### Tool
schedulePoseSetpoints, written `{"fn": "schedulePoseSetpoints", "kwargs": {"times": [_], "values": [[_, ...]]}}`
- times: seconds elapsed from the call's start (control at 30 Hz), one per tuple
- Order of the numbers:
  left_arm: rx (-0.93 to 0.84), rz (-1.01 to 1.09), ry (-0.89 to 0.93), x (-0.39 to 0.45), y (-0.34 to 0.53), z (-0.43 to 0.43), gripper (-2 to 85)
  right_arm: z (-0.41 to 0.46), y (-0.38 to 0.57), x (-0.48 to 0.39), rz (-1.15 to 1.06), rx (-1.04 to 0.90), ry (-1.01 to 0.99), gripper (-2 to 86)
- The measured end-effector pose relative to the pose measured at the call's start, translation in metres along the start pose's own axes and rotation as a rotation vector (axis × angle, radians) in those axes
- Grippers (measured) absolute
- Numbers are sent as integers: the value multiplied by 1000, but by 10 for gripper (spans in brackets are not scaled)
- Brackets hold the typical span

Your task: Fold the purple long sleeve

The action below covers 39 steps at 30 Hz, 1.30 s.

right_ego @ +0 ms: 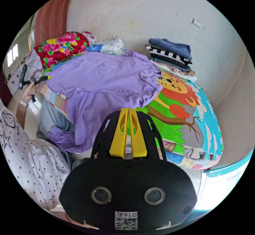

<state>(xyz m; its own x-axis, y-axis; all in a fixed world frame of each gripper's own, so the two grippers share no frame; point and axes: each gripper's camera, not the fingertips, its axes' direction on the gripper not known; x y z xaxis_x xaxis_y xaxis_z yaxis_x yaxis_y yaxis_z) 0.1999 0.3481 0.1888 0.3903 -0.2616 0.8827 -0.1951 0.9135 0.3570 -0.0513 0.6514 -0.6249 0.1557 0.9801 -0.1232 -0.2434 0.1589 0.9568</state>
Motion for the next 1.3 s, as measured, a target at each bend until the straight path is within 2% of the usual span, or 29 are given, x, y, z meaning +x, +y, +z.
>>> {"fn": "schedulePoseSetpoints", "kwargs": {"times": [0.03, 0.13, 0.17, 0.3, 0.43, 0.6, 0.67, 0.8, 0.9, 0.97, 1.1, 1.17, 1.3], "values": [[2, 28, 31, 7, 1, -1, -10, -6, 14, 1, -7, 28, -80, 11], [-17, 88, 181, 33, 3, 1, -10, 7, 47, 2, -37, -76, -245, 59], [-15, 100, 243, 43, 3, 4, -10, 17, 59, 2, -24, -129, -263, 95], [-61, 229, 417, 88, -2, 27, -10, 49, 95, -10, -64, -246, -331, 113], [-103, 334, 456, 132, -5, 46, -9, 86, 129, -24, -77, -296, -459, 115], [-119, 423, 482, 179, -5, 62, -4, 123, 157, -25, 34, -306, -434, 87], [-131, 456, 468, 191, -3, 66, 2, 124, 171, -28, -1, -273, -425, 24], [-207, 500, 534, 217, 3, 84, 54, 107, 182, -22, -99, -98, -625, 7], [-323, 525, 654, 242, 6, 106, 88, 113, 179, 10, 17, 51, -774, 4], [-350, 541, 699, 258, 9, 119, 94, 131, 175, 44, 178, 166, -882, 4], [-393, 504, 782, 292, 9, 157, 94, 170, 175, 88, 427, 302, -970, 4], [-421, 466, 747, 304, 5, 175, 93, 194, 176, 97, 502, 291, -936, 3], [-421, 394, 633, 317, -4, 193, 77, 218, 186, 98, 512, 260, -927, 3]]}}
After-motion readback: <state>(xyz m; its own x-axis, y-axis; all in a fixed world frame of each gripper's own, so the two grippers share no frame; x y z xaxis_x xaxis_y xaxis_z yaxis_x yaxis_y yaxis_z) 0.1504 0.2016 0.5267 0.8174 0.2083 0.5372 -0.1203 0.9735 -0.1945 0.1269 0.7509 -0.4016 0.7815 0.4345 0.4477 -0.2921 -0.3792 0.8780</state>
